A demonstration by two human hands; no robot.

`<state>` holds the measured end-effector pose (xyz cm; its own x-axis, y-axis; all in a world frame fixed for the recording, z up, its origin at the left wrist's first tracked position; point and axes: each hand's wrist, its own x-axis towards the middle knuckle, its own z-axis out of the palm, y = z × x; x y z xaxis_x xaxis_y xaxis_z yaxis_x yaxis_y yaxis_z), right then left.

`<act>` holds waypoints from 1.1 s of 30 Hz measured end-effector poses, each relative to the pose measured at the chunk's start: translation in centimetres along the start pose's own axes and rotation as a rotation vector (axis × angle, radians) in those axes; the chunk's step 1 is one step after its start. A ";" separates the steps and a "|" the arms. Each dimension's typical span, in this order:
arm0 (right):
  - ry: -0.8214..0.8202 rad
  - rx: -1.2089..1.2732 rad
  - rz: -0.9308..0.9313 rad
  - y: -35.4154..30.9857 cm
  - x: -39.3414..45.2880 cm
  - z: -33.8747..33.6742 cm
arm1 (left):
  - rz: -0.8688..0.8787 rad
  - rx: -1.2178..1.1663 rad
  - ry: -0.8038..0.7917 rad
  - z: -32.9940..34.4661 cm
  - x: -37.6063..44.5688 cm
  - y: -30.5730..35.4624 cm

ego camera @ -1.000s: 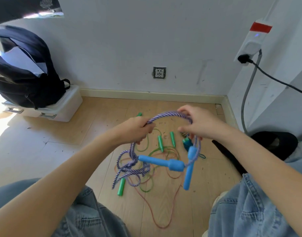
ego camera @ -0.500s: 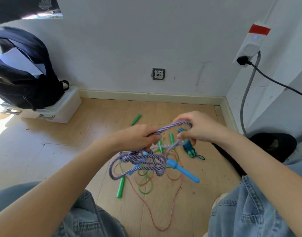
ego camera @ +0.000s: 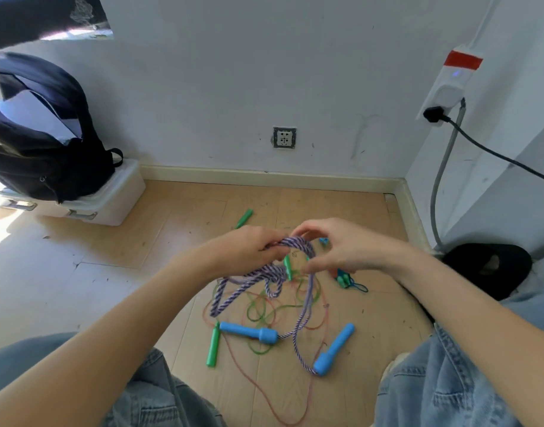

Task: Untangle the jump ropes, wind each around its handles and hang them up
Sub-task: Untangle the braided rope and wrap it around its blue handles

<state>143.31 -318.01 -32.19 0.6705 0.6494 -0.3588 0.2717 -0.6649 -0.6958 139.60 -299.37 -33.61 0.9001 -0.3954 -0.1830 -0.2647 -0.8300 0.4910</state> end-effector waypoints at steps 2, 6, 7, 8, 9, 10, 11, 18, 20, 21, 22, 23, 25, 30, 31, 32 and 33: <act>-0.022 0.101 -0.024 -0.4 0.2 0.8 | 0.030 -0.003 -0.007 0.5 0.3 0.6; 0.088 0.271 0.083 0.2 0.1 -0.2 | -0.194 -0.238 0.142 -0.4 0.2 -0.3; 0.150 0.336 0.104 0.4 0.1 -0.3 | -0.283 -0.362 0.158 -0.8 0.1 -0.6; 0.220 0.389 0.116 0.5 0.2 -0.3 | -0.342 -0.449 0.161 -1.0 0.0 -0.9; 0.297 0.415 0.127 0.7 0.3 -0.2 | -0.366 -0.486 0.163 -1.1 0.1 -1.2; 0.384 0.419 0.139 0.9 0.5 -0.3 | -0.372 -0.477 0.169 -1.1 0.1 -1.4; 0.484 0.413 0.157 1.1 0.7 -0.5 | -0.381 -0.421 0.186 -1.2 0.0 -1.5; 0.495 0.508 0.114 1.9 0.2 -1.3 | -0.379 -0.640 0.371 -2.0 -0.7 -1.8; 0.379 0.547 0.054 1.0 0.2 -0.3 | -0.285 -0.575 0.348 -1.6 -0.1 -0.8; 0.326 0.614 0.008 0.6 0.3 -0.1 | -0.238 -0.584 0.343 -1.4 0.1 -0.3; 0.280 0.689 -0.038 0.3 0.2 -0.2 | -0.203 -0.626 0.337 -1.3 0.3 0.1; 0.246 0.754 -0.071 0.0 0.2 -0.4 | -0.188 -0.688 0.336 -1.2 0.3 0.4; 0.217 0.804 -0.086 0.0 -0.1 -1.1 | -0.220 -0.838 0.354 -1.3 0.3 0.4; 0.248 0.472 0.023 0.5 0.2 -0.9 | -0.275 -1.336 0.402 -2.4 0.0 0.4; 0.310 0.436 0.047 0.6 0.5 -0.7 | -0.278 -1.449 0.428 -2.8 0.1 0.5; 0.388 0.400 0.059 0.8 0.9 -0.6 | -0.293 -1.531 0.463 -3.2 0.1 0.4; 0.476 0.354 0.064 1.0 1.1 -0.8 | -0.317 -1.578 0.501 -3.6 0.0 0.2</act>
<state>144.84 -318.26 -32.80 0.9359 0.3208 -0.1456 0.0285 -0.4809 -0.8763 140.85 -298.09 -30.45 0.9417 0.1109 -0.3176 0.2365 0.4530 0.8596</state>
